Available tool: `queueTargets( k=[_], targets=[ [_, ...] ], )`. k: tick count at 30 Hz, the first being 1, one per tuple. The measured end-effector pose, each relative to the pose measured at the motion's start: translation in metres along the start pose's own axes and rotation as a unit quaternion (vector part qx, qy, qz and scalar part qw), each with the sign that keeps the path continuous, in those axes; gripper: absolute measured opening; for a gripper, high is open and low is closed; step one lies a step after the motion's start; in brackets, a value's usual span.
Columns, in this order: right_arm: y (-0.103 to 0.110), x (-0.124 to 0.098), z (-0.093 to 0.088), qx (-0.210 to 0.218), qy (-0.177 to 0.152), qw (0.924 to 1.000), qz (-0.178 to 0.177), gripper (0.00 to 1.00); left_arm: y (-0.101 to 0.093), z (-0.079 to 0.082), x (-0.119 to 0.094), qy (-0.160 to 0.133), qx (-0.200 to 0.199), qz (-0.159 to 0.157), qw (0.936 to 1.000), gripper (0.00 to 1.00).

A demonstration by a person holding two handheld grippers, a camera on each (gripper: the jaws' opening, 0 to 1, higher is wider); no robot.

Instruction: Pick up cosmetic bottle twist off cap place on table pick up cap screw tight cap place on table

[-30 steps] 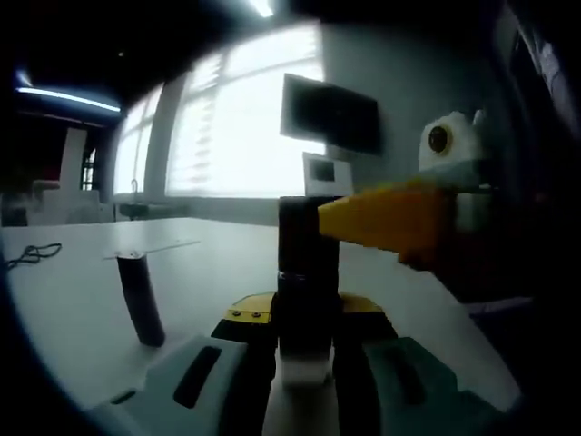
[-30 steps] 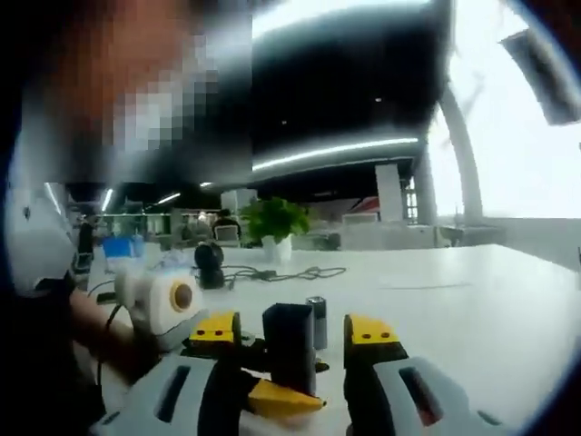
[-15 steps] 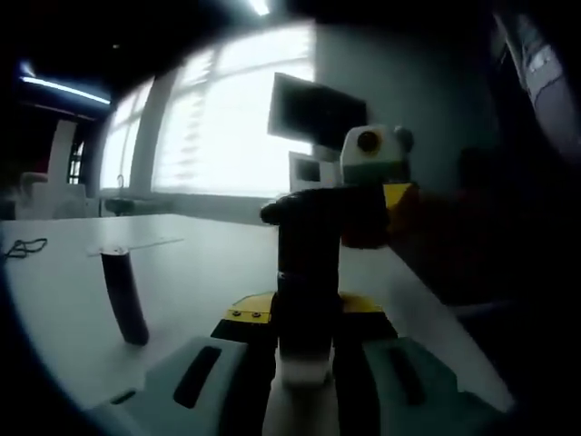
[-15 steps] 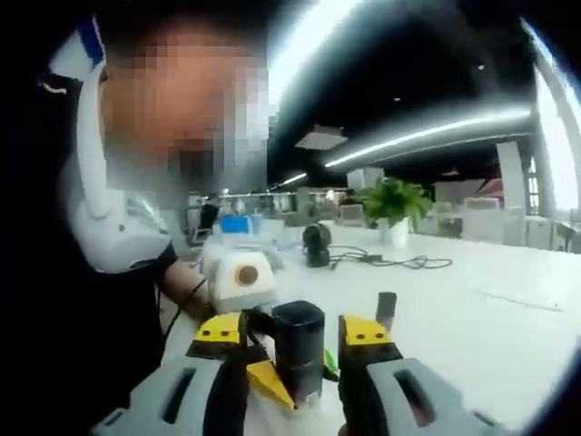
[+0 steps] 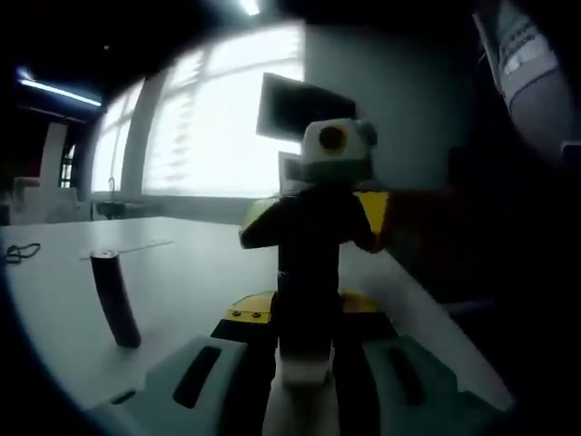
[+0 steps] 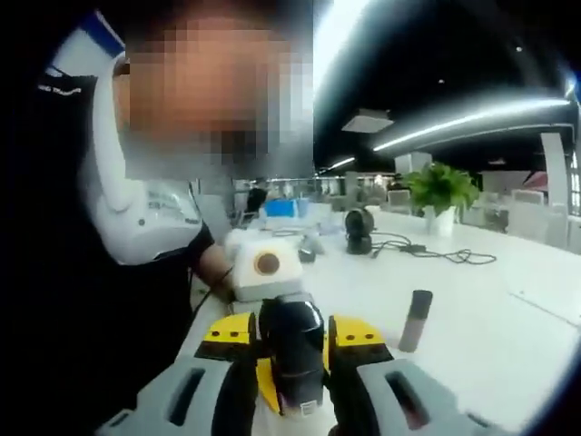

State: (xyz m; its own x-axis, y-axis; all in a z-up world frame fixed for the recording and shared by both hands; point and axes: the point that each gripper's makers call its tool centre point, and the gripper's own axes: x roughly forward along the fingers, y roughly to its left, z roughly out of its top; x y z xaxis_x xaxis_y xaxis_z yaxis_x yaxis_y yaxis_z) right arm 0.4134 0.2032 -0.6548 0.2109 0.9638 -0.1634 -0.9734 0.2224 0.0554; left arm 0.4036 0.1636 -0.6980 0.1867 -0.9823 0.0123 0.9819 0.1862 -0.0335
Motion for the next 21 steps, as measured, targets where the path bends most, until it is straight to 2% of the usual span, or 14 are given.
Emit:
queueTargets(
  k=[6,10,11,15,21],
  targets=[
    [0.003,0.003,0.001,0.004,-0.001,0.9996,0.028,0.17,-0.001,0.000,0.000,-0.001,-0.001,-0.004,1.0000,0.13],
    [0.002,0.004,0.002,-0.010,0.001,0.9995,0.031,0.16,0.000,0.000,0.000,-0.001,-0.005,-0.005,1.0000,0.13],
    [-0.009,-0.014,0.003,-0.007,-0.003,0.9995,0.029,0.16,0.000,0.000,-0.001,-0.002,-0.007,-0.004,1.0000,0.13],
    [-0.025,-0.041,0.005,-0.003,-0.011,0.9999,0.011,0.15,0.002,0.000,-0.001,-0.001,-0.009,0.001,1.0000,0.13],
    [-0.030,-0.055,0.006,-0.011,-0.013,0.9996,-0.025,0.15,0.001,0.000,-0.001,0.002,-0.004,0.003,1.0000,0.13]
  ],
)
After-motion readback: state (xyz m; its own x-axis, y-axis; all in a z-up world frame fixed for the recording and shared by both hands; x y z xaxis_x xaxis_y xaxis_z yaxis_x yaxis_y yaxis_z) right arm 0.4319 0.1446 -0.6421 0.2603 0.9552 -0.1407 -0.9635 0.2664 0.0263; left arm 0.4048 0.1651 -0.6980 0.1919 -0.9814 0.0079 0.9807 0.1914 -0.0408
